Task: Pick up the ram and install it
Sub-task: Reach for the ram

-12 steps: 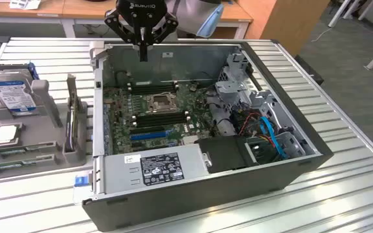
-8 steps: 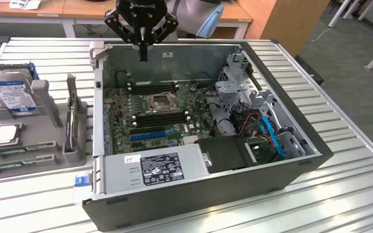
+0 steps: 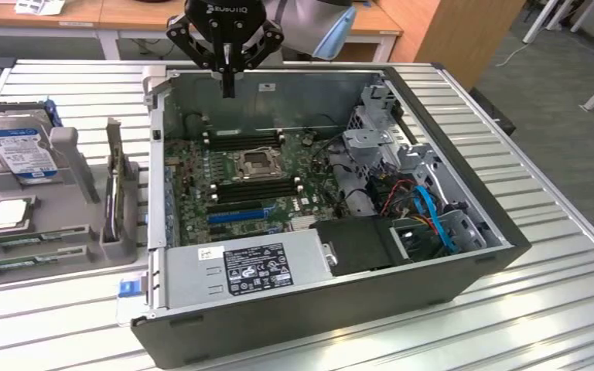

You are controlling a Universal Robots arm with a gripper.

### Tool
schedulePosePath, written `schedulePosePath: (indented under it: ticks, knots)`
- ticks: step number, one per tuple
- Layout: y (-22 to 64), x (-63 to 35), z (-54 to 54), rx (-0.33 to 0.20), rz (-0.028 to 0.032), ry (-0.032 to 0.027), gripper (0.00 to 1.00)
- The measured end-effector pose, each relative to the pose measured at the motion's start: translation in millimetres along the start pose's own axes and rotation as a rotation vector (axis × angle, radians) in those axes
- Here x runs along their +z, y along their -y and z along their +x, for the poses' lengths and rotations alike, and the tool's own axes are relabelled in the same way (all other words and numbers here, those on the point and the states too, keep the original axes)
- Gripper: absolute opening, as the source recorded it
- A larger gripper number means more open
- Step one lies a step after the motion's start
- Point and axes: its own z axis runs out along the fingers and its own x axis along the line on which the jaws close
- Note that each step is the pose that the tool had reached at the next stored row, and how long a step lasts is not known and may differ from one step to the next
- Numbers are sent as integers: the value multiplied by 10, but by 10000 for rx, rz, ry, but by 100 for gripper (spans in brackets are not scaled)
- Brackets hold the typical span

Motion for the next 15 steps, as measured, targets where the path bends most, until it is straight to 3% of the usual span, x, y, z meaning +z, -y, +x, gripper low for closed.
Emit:
schedulePosePath:
  ticks: [15]
  knots:
    - [18,-6,237,1,-1,2,10]
